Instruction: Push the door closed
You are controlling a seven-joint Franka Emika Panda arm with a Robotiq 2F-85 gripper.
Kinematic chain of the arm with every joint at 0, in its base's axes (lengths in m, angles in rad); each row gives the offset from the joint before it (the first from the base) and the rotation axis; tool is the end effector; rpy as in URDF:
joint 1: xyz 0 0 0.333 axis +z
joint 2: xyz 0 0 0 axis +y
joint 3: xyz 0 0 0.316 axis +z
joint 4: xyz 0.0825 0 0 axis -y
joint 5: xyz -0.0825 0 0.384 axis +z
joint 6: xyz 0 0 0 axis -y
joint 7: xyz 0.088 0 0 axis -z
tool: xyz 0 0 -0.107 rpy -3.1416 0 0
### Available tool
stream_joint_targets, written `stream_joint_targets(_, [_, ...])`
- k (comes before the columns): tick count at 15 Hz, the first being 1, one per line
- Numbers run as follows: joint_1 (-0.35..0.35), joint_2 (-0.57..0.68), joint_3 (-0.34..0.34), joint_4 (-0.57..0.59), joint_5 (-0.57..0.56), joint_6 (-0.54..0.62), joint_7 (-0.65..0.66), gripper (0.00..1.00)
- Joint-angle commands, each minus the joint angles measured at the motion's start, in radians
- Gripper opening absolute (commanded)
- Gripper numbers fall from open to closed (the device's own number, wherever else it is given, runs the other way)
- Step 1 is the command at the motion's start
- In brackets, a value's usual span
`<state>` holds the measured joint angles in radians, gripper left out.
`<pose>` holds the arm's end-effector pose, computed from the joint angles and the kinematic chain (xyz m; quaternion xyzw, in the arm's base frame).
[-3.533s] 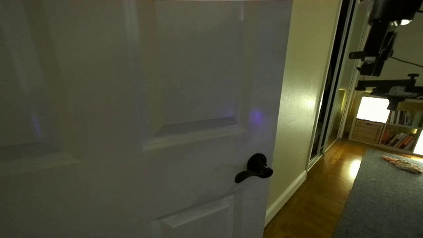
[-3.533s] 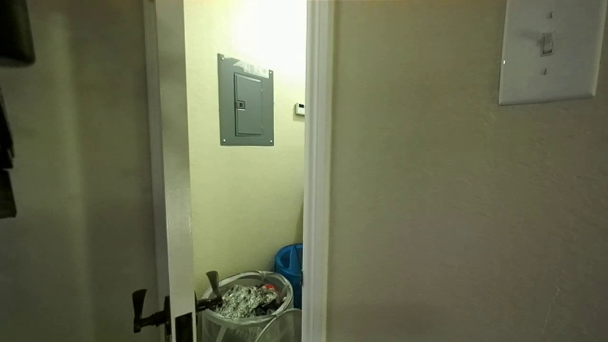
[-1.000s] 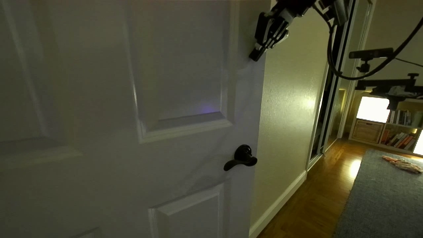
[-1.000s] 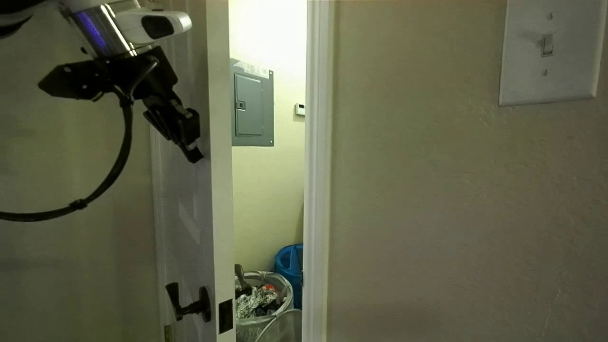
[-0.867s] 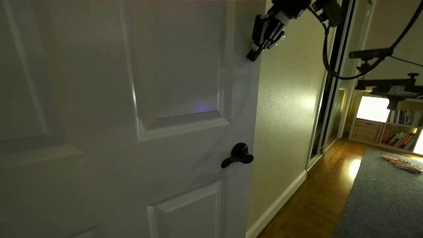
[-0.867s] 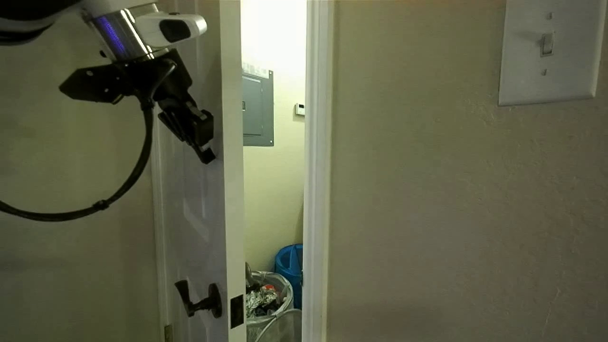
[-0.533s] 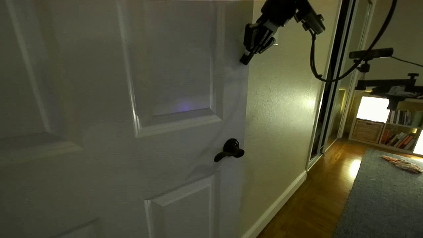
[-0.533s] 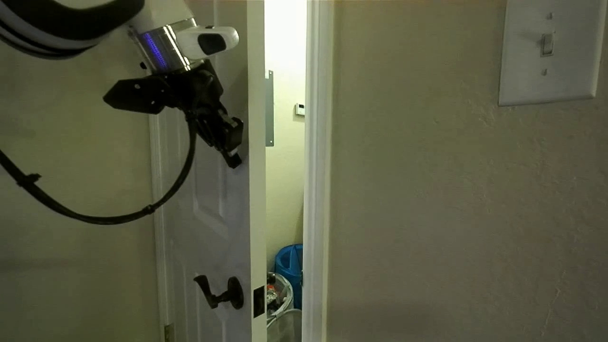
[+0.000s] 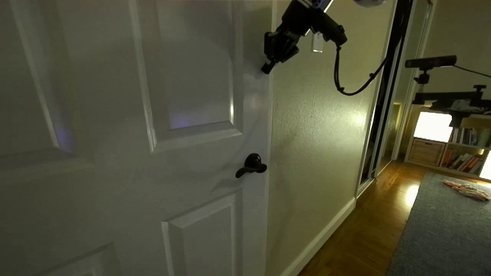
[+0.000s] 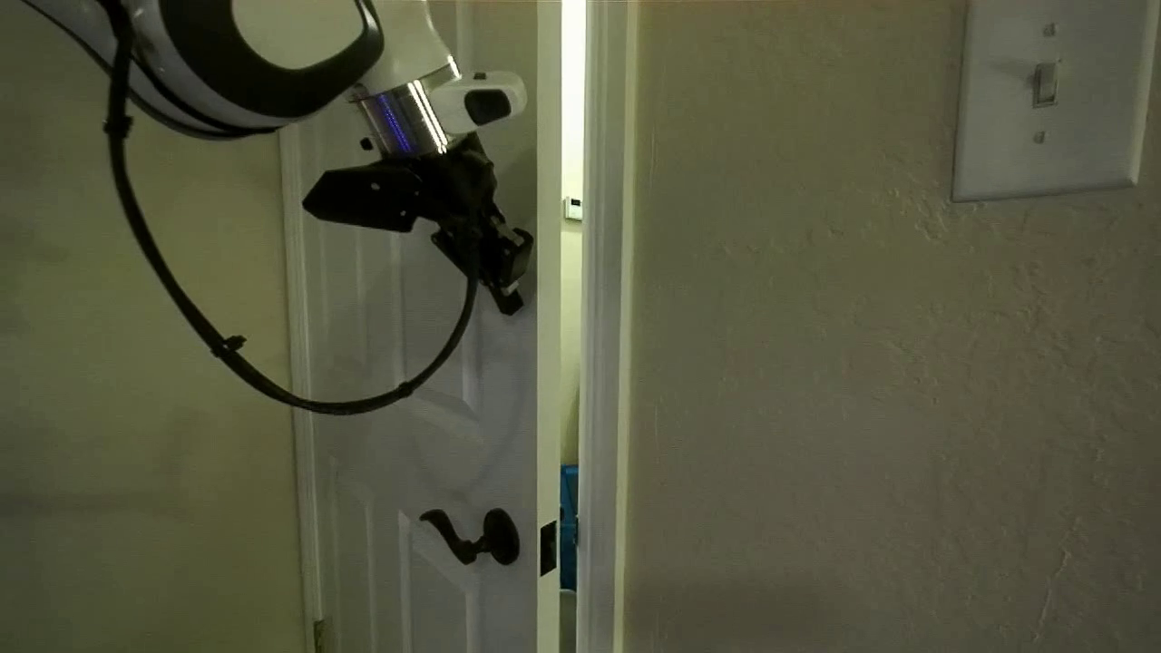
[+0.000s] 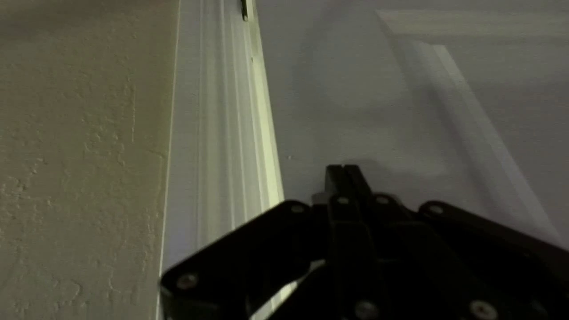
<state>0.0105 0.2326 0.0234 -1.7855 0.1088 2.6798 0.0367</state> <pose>0.6699 0.0180 0.4993 -0.9442 0.0407 -0.3226 0.0526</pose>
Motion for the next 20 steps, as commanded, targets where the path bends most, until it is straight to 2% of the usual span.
stream_joint_targets(1, [-0.012,0.065,0.007,0.105,0.010,-0.035,-0.027,0.05])
stream_joint_targets(8, [-0.017,0.150,0.019,0.221,0.016,-0.045,-0.034,0.05])
stream_joint_targets(20, [-0.013,0.242,0.020,0.355,0.002,-0.112,-0.060,0.05])
